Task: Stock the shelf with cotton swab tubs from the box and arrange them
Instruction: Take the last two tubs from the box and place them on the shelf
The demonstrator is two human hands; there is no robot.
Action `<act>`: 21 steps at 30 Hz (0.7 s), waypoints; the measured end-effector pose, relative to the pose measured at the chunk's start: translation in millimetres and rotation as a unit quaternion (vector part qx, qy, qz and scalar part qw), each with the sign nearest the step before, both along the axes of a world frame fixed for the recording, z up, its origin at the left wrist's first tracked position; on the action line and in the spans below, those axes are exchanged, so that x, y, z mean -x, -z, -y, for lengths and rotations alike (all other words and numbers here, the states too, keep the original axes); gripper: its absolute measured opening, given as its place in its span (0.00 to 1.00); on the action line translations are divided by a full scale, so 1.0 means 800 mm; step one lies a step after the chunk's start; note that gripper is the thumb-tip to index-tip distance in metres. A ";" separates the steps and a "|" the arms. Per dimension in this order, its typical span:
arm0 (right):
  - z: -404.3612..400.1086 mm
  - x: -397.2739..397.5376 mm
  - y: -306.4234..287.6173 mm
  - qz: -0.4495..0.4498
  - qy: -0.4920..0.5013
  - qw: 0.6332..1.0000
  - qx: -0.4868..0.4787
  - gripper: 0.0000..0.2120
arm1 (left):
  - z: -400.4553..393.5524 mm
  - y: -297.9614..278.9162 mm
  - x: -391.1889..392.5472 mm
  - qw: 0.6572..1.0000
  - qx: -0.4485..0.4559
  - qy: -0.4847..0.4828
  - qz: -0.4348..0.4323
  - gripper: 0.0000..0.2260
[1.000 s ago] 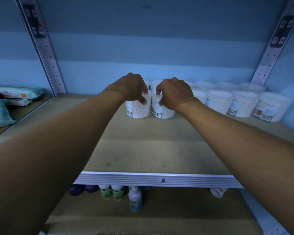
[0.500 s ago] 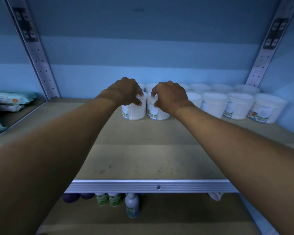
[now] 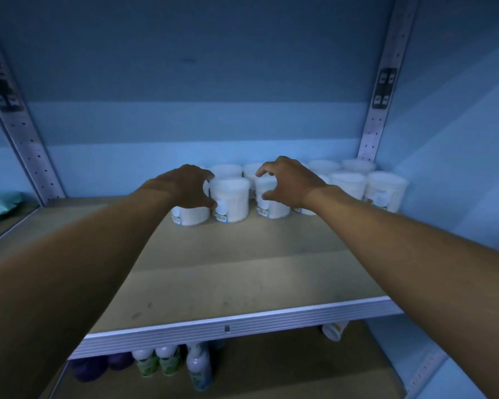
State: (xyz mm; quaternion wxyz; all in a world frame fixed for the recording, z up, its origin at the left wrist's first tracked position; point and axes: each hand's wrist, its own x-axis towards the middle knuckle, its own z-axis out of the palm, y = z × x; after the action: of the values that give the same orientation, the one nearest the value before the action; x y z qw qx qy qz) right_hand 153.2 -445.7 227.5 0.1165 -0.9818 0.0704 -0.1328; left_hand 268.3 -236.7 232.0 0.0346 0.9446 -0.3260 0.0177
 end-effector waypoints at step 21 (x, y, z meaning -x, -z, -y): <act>0.210 0.118 -0.008 -0.070 0.184 0.980 0.027 0.32 | 0.251 -0.009 0.090 0.983 0.019 0.180 0.005 0.33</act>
State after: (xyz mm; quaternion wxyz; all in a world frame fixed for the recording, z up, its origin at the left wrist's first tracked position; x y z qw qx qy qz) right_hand 58.7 -613.5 233.6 0.0587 -0.9615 0.2547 -0.0852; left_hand 196.7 -437.4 239.3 0.0538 0.8695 -0.4905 0.0222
